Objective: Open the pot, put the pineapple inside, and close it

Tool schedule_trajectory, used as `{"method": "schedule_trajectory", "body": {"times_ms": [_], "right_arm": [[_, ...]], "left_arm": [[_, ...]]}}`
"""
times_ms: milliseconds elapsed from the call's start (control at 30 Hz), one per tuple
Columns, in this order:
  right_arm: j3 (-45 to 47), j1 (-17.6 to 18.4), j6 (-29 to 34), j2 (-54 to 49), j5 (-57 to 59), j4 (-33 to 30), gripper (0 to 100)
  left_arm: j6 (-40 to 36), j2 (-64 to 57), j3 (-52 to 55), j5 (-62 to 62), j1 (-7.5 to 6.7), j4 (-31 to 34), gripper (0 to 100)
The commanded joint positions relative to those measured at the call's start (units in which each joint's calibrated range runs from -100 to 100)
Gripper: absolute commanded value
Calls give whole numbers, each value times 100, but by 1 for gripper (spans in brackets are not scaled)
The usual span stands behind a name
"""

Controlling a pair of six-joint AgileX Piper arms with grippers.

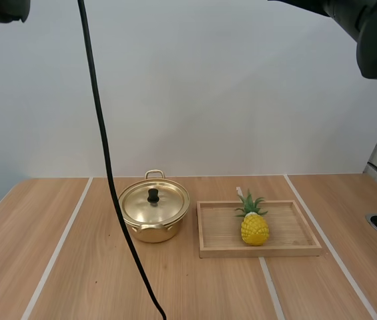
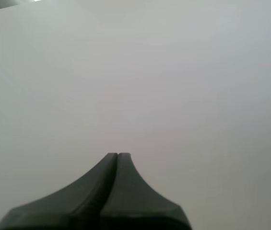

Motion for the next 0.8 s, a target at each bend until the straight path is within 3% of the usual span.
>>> {"method": "schedule_trajectory", "body": {"times_ms": [0, 233, 300, 367, 467, 500, 633, 767], "right_arm": [[-44, -21, -23, 7, -116, -43, 0], [-44, -21, -23, 7, -97, -43, 0], [-44, -21, -23, 7, -97, -43, 0], [-44, -21, -23, 7, -97, -43, 0], [-44, -21, -23, 7, -60, -43, 0], [-44, -21, -23, 7, -60, -43, 0], [-44, -21, -23, 7, -60, -43, 0], [-44, -21, -23, 7, -60, -43, 0]], "left_arm": [[-58, 40, -35, -122, 21, -92, 0], [-58, 32, -35, -122, 21, -92, 0], [-58, 18, -35, -144, 21, -92, 7], [-49, 18, -35, -213, 21, -92, 31], [23, 3, -44, -456, 21, -92, 92], [69, 3, -88, -456, 21, -92, 100], [104, 19, -317, 326, 21, 205, 100], [104, 19, -350, 338, 21, 293, 100]]}}
